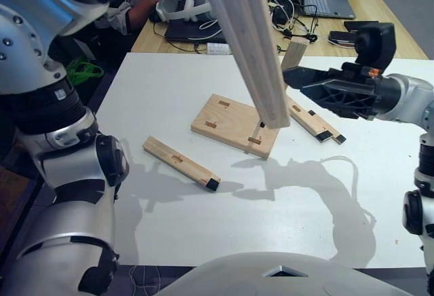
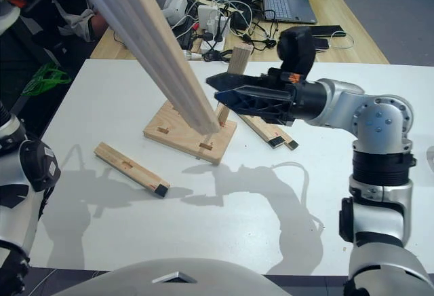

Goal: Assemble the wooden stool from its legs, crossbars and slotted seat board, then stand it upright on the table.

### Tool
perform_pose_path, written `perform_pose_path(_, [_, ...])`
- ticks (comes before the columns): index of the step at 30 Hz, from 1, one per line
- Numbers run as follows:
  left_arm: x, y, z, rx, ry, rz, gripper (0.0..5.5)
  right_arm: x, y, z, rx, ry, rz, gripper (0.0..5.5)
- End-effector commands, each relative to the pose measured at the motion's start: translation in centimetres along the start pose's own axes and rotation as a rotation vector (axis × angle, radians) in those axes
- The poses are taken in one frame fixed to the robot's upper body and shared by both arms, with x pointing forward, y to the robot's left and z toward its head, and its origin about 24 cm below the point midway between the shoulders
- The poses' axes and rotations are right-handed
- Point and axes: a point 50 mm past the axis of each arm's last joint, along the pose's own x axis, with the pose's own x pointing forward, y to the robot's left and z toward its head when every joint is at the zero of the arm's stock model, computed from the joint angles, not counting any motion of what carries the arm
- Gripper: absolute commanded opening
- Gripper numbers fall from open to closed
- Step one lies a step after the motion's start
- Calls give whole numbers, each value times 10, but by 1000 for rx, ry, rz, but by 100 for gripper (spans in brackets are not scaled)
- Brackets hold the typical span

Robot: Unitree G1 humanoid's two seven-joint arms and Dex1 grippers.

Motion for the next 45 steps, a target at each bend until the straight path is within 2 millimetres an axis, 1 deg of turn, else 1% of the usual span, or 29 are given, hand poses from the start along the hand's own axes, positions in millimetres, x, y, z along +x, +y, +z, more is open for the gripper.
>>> perform_pose_path(1, [-2,-9,-7,-2,78,-2,103,-25,-15,-10,-71,62,-189,431])
perform_pose_path(2, [-3,-10,-7,-2,88,0,103,-31,-21,-20,-80,121,-243,431])
perform_pose_path(4, [-6,-12,-10,2,124,19,103,-42,-28,-48,-105,300,-329,431])
perform_pose_path(5, [-8,-12,-15,5,154,40,103,-45,-30,-62,-105,366,-352,431])
perform_pose_path(7, [-11,-11,-33,13,240,78,102,-48,-35,-89,-106,483,-397,431])
perform_pose_path(10, [-16,-11,-68,51,374,117,102,-40,-39,-123,-97,571,-446,431])
perform_pose_path(12, [-21,-11,-85,88,423,132,102,-31,-40,-138,-91,581,-468,431])
perform_pose_path(14, [-22,-10,-95,139,431,142,102,-22,-43,-153,-82,592,-501,431])
perform_pose_path(16, [-21,-8,-97,177,423,147,102,-14,-43,-164,-70,598,-518,431])
perform_pose_path(22, [-19,1,-97,215,418,168,102,-1,-50,-176,-44,585,-590,431])
perform_pose_path(24, [-19,1,-98,209,430,151,102,0,-48,-175,-65,611,-602,431])
perform_pose_path(28, [-18,0,-96,207,370,118,102,-7,-48,-173,-59,638,-646,431])
perform_pose_path(31, [-15,0,-101,209,370,84,102,-12,-51,-172,-44,651,-681,431])
perform_pose_path(34, [-12,1,-107,231,386,61,102,-12,-56,-175,-27,644,-714,431])
perform_pose_path(37, [-12,2,-113,260,412,42,102,-2,-59,-178,3,592,-704,431])
perform_pose_path(40, [-9,2,-115,281,405,31,102,10,-61,-177,13,541,-675,431])
perform_pose_path(43, [-6,2,-117,292,398,17,102,28,-66,-175,22,475,-635,431])
perform_pose_path(45, [-4,1,-117,294,392,11,102,35,-65,-172,21,440,-602,431])
